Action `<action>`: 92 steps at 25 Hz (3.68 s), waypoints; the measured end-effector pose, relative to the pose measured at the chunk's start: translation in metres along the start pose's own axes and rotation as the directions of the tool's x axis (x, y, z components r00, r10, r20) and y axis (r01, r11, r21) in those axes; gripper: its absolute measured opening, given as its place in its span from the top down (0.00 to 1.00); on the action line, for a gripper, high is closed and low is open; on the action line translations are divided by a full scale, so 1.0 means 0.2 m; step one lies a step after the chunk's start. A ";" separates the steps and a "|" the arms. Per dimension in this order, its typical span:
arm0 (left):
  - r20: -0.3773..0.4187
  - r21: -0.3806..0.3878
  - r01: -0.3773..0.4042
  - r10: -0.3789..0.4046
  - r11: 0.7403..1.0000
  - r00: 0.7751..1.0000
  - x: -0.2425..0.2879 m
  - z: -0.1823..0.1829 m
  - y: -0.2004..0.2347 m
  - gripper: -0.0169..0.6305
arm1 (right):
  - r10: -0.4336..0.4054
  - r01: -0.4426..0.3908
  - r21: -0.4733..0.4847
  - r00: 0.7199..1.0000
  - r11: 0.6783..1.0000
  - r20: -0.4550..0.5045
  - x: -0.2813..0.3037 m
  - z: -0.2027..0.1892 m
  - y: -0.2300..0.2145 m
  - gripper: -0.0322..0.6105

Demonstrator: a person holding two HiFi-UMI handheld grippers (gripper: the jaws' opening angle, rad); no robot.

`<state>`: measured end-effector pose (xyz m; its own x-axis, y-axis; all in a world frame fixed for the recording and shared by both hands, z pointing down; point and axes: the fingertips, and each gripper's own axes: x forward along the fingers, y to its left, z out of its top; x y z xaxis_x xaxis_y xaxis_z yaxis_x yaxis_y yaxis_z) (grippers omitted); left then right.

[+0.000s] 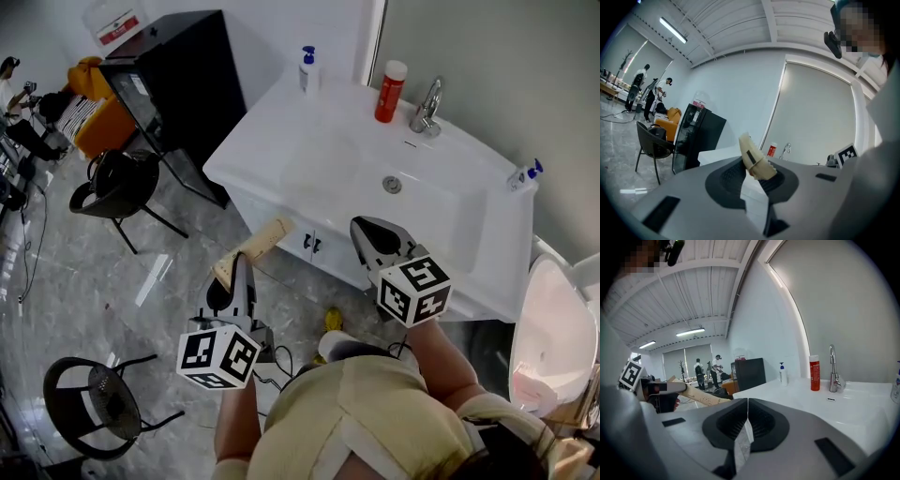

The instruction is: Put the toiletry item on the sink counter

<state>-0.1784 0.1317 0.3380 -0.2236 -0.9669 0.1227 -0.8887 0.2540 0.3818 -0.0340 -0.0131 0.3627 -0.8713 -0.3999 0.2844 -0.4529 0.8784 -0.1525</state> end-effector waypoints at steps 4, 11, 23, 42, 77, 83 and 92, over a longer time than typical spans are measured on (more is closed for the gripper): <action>-0.006 -0.004 -0.002 0.002 1.000 1.000 0.11 0.03 0.00 0.84 | 0.009 -0.009 0.001 1.000 1.000 -0.010 0.08 0.04 -0.06 0.91; -0.011 0.010 0.006 -0.005 1.000 1.000 0.29 0.06 -0.04 0.84 | 0.008 -0.008 0.011 1.000 1.000 -0.012 0.16 0.08 -0.20 0.91; -0.025 0.030 0.017 -0.016 0.999 1.000 0.67 0.09 -0.13 0.84 | 0.020 -0.020 0.014 0.999 1.000 -0.028 0.29 0.12 -0.49 0.91; -0.076 0.054 0.042 -0.038 0.998 0.996 1.06 0.06 -0.17 0.84 | -0.010 0.012 0.053 0.999 0.998 -0.045 0.41 0.10 -0.75 0.91; -0.214 0.001 0.233 -0.228 0.972 0.950 1.91 0.13 0.18 0.84 | -0.268 0.283 0.142 0.957 0.949 -0.113 0.89 0.13 -0.99 0.91; -0.244 -0.017 0.251 -0.247 0.968 0.938 2.06 0.10 0.23 0.84 | -0.316 0.335 0.153 0.939 0.930 -0.132 0.91 0.12 -1.03 0.91; -0.274 -0.033 0.259 -0.258 0.965 0.926 2.26 0.06 0.29 0.84 | -0.377 0.402 0.169 0.912 0.900 -0.164 0.90 0.08 -1.08 0.91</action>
<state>-0.3354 -0.2920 0.4044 0.1320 -0.9549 0.2659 -0.9025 -0.0049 0.4308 -0.0953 -0.2793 0.4314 -0.5929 -0.6526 0.4719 -0.7899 0.5852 -0.1832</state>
